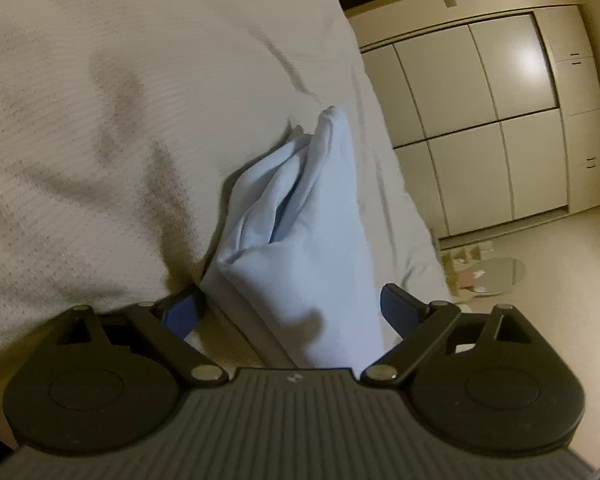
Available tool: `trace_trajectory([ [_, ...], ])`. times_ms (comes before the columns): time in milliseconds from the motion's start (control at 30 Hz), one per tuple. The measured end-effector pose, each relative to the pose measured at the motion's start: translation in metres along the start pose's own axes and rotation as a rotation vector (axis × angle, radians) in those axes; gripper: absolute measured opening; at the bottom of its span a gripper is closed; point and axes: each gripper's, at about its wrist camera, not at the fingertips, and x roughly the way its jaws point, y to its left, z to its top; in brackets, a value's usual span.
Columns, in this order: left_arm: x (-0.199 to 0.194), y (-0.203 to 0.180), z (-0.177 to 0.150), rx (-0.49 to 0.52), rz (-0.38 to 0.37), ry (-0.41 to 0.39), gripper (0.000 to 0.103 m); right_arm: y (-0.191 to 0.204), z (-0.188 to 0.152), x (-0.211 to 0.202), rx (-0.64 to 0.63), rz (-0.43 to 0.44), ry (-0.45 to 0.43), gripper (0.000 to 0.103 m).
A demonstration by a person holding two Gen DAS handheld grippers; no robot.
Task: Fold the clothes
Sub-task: 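Grasp the folded sweatshirt with both grippers and lift it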
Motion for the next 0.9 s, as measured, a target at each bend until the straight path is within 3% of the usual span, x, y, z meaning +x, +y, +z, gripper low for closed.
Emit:
trace_trajectory([
  [67,-0.008,0.003,0.001,-0.012,-0.008,0.025,0.073,0.001,0.003,0.003,-0.004,0.0,-0.003,0.102],
  [167,-0.027,0.001,0.006,-0.023,-0.078,0.025,0.074,0.0,0.001,0.005,-0.006,0.002,-0.002,0.102],
  [233,-0.029,-0.009,0.017,0.062,-0.045,0.007,0.078,-0.001,0.0,0.006,-0.007,0.0,-0.002,0.102],
  [300,-0.02,-0.012,0.03,0.122,0.017,0.018,0.078,-0.001,0.001,0.008,-0.004,-0.003,-0.001,0.102],
  [400,0.0,-0.008,0.049,0.167,0.039,0.091,0.078,0.0,0.003,0.008,-0.003,-0.004,0.001,0.102],
  [500,0.021,-0.004,0.06,0.183,-0.004,0.18,0.078,-0.002,0.004,0.009,-0.002,-0.006,-0.002,0.102],
  [700,0.061,-0.009,0.072,0.219,-0.074,0.283,0.078,-0.001,0.01,0.018,-0.003,-0.004,0.002,0.102],
  [900,0.109,-0.012,0.074,0.253,-0.118,0.355,0.075,-0.01,0.025,0.036,0.057,0.013,0.032,0.091],
])
